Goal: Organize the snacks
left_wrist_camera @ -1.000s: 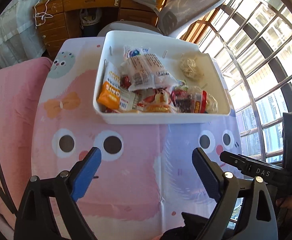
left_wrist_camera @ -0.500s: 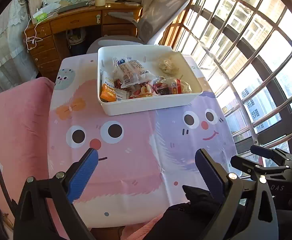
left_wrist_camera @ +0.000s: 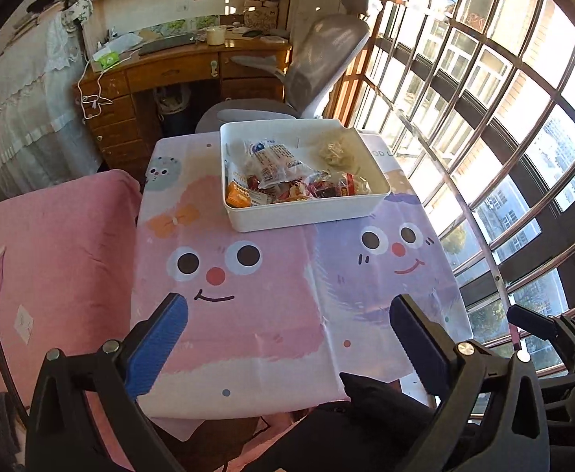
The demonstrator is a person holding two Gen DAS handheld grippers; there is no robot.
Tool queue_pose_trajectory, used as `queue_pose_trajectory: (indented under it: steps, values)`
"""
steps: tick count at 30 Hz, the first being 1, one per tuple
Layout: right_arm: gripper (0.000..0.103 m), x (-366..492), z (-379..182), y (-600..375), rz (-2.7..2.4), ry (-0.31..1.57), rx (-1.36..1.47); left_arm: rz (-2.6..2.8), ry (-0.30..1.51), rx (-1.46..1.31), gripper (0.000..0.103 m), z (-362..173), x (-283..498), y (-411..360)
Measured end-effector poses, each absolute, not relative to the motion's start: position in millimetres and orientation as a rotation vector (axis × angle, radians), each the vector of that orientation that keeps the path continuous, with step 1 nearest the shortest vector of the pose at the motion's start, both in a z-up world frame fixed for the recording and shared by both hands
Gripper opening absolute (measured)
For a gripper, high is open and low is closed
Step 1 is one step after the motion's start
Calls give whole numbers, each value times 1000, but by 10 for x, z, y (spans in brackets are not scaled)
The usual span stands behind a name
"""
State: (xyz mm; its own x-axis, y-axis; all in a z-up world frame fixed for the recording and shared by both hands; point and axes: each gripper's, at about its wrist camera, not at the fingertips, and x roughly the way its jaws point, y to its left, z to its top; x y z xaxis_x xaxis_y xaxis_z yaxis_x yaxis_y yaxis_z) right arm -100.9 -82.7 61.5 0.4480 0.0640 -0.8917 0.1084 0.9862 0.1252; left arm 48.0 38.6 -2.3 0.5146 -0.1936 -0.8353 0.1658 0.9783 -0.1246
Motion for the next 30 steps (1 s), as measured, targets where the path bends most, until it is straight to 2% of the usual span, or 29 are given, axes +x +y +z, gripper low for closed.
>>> queue_pose_trajectory:
  steps: [6, 9, 30]
  values:
    - [97, -1080, 720, -935, -39, 1070, 160, -108, 954, -40, 102, 75, 352, 312]
    - [103, -1105, 716, -1053, -73, 1063, 163, -99, 945, -38, 102, 75, 289, 202]
    - [103, -1064, 634, -1310, 11, 1066, 148, 4, 952, -34, 102, -11, 178, -101]
